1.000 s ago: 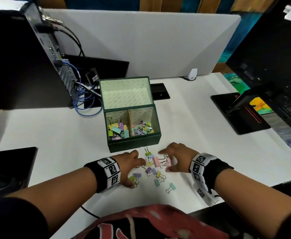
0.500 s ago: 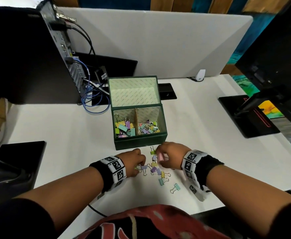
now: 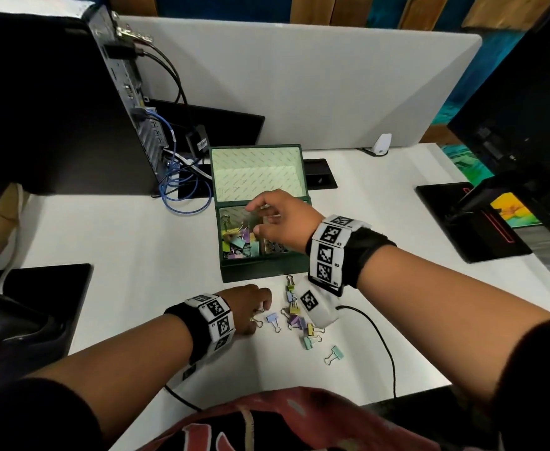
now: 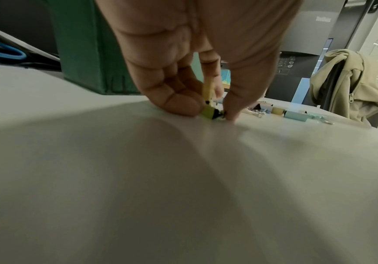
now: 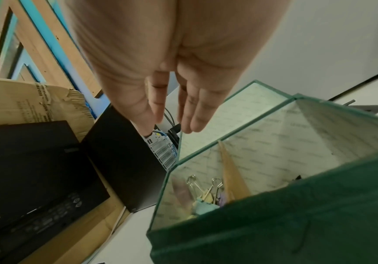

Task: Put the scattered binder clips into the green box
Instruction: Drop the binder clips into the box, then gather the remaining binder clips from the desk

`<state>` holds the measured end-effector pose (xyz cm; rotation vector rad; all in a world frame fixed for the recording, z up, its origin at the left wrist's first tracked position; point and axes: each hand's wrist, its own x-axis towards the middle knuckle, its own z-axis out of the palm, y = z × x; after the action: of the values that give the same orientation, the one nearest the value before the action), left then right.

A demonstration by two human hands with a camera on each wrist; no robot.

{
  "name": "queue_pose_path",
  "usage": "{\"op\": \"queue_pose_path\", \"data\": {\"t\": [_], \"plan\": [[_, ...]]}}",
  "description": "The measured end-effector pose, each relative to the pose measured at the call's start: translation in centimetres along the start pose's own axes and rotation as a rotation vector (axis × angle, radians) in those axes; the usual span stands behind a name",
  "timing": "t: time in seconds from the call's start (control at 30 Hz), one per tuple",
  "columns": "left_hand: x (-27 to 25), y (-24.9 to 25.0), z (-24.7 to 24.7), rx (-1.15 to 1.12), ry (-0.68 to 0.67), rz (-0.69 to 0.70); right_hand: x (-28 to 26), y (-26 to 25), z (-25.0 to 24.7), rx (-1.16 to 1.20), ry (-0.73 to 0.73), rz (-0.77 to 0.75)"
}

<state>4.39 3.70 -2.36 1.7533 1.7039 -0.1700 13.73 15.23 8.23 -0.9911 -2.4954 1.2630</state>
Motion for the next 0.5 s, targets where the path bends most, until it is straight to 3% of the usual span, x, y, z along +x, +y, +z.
{"op": "queue_pose_path", "data": {"t": [0.23,0.4,0.5], "plan": [[-0.1,-0.1,-0.2,0.063,0.001,0.019,-4.9,6.0,-1.9,-0.232,-0.024,0.079],[0.4,0.2,-0.9,0.093,-0.006,0.081,-8.4,11.2,-1.7,-0.563,-0.294,0.23],[0.3,1.2,-2.8,0.035,0.065,0.125,-9.6,12.7,-0.9,-0.576,-0.374,0.284]]}}
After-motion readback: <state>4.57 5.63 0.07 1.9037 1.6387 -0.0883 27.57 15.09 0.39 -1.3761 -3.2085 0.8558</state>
